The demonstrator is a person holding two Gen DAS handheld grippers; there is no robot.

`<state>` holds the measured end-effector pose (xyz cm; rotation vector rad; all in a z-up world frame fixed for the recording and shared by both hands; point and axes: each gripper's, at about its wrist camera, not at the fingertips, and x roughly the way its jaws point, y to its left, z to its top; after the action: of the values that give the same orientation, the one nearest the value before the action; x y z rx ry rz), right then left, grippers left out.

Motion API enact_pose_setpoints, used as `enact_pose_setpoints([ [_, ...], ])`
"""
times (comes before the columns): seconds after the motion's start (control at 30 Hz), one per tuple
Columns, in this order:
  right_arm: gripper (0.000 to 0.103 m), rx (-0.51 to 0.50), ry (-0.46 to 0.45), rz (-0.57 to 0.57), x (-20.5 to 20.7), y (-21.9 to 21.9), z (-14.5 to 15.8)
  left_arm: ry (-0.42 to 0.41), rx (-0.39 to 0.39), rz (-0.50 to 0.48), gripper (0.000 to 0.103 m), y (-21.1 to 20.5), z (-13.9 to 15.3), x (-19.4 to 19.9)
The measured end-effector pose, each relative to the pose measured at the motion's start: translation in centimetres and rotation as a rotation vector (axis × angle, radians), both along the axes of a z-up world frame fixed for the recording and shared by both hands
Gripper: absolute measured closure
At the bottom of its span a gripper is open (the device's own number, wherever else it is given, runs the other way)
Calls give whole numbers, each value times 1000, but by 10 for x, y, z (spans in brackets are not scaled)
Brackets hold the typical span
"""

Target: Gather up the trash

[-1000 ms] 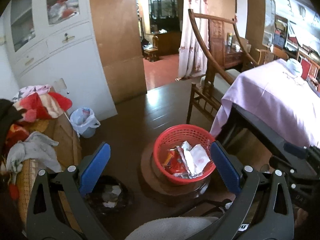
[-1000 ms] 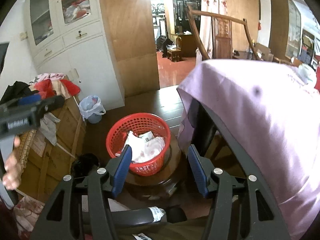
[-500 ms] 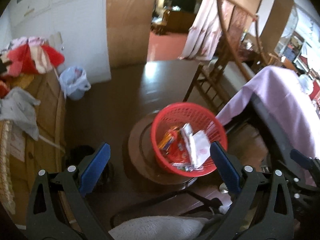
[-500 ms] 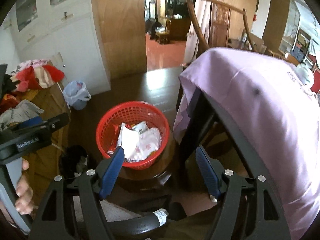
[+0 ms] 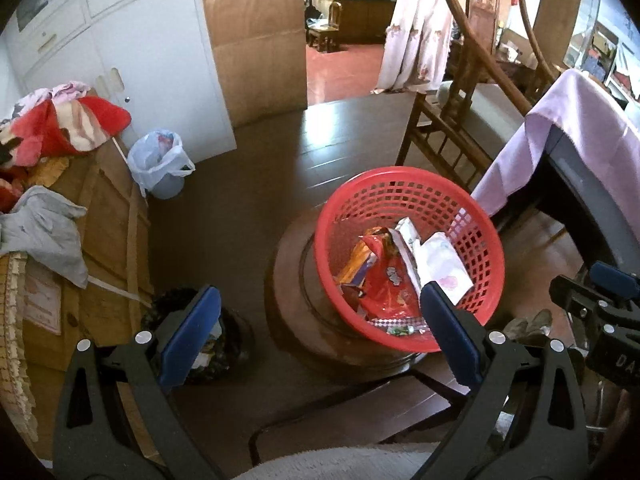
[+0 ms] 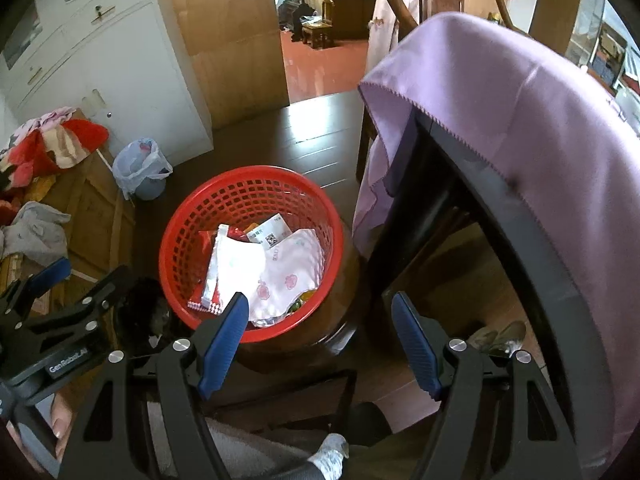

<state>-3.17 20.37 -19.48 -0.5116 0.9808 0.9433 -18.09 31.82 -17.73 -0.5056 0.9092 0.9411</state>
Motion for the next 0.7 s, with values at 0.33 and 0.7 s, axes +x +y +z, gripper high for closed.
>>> enact_pose_setpoints([
  [0.33,20,83,-92,-25,-14,-20,14,1,-4,-17,7,-5,5,4],
  [0.7,8,144,-152,-74,-24,-43,38,-35,49,-41,7,-19,29,4],
])
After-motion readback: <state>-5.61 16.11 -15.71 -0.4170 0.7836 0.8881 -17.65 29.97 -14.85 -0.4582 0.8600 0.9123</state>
